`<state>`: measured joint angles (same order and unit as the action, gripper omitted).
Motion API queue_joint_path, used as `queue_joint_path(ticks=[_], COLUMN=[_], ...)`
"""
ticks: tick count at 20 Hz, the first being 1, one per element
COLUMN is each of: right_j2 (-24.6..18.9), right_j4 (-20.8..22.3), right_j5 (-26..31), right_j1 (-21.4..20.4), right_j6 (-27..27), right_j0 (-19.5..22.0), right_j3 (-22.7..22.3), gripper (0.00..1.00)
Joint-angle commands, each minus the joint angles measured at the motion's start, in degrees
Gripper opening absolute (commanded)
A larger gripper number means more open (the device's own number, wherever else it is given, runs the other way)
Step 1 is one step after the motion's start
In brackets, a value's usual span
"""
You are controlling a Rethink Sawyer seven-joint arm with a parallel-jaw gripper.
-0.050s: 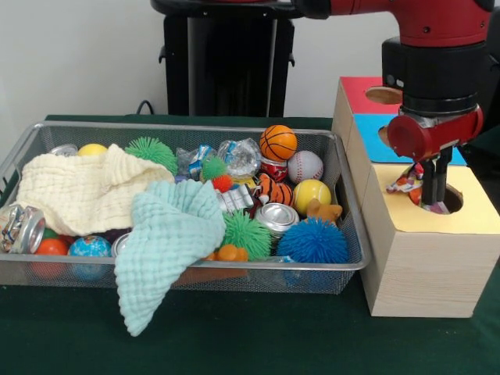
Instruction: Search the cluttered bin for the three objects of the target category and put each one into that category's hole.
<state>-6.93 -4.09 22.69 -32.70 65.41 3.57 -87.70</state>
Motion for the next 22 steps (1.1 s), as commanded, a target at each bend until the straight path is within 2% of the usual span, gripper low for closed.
queue_joint_path(ticks=[1, 7, 10, 12, 19, 22], right_j2=[-2.8, -4.9, -4.3, -2.5, -4.3, -3.7], right_j4=[-1.4, -1.1, -1.0, -0.8, -3.1, -3.5], right_j5=[5.8, 2.2, 2.6, 4.6, 12.2, 15.2], right_j1=[0.0, -0.5, -0.6, -0.6, -3.6, -4.6], right_j6=[10.3, 9.6, 10.0, 10.5, 9.5, 9.4], right_j0=[2.2, 3.5, 3.1, 2.1, 3.5, 3.5], right_j3=[-5.6, -6.6, -6.2, -5.2, -6.9, -6.9], gripper=[0.00, 0.00, 0.00, 0.00, 0.00, 0.00])
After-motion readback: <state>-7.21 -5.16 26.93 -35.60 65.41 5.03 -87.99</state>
